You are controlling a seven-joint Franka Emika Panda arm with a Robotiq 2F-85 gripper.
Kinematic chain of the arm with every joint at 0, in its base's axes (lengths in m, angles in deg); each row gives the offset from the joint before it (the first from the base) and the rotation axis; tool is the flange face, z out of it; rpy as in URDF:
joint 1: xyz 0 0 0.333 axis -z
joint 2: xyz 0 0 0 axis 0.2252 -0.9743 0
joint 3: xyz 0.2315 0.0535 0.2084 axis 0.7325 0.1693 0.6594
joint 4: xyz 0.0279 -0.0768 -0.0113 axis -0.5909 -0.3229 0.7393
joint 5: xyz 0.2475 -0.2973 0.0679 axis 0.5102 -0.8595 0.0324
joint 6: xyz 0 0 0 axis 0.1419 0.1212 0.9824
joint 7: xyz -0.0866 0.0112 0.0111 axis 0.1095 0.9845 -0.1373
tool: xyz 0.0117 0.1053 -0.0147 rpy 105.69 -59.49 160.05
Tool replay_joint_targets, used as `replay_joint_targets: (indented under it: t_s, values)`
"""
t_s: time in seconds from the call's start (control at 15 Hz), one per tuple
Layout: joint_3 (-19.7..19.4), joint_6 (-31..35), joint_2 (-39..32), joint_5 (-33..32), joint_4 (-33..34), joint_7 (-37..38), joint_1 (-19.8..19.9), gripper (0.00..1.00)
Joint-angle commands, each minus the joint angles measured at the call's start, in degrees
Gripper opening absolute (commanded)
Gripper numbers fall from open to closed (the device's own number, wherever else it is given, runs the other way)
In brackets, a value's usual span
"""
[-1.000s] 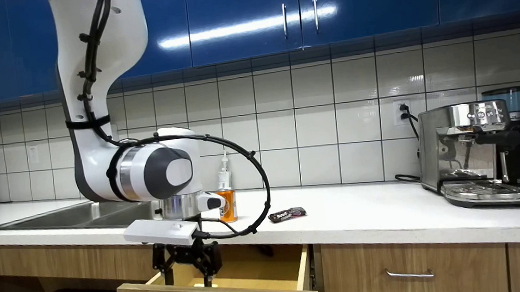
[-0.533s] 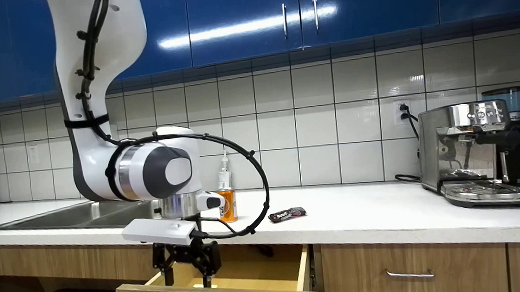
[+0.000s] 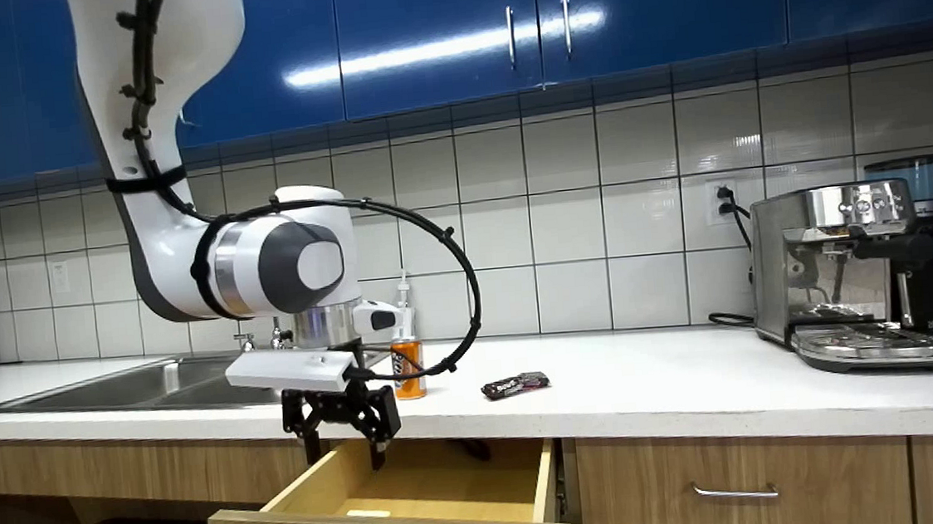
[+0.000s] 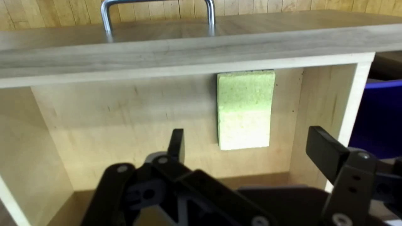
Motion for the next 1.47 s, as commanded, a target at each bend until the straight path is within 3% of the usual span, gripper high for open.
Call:
replay_joint_targets:
  t_s: [0.0, 0.53, 0.6, 1.4]
  values:
    - [-0.79, -4.45, 5.22, -2.92, 1.85, 2.8, -0.38, 1.0]
    - [-1.96, -5.47, 4.45, -6.58, 11.62, 3.44, 0.38, 1.0]
    - [-1.69, -2.93, 5.27, -4.92, 8.38, 1.99, 0.04, 1.0]
    - [-2.56, -4.15, 3.3, -6.45, 13.92, 2.62, 0.56, 1.0]
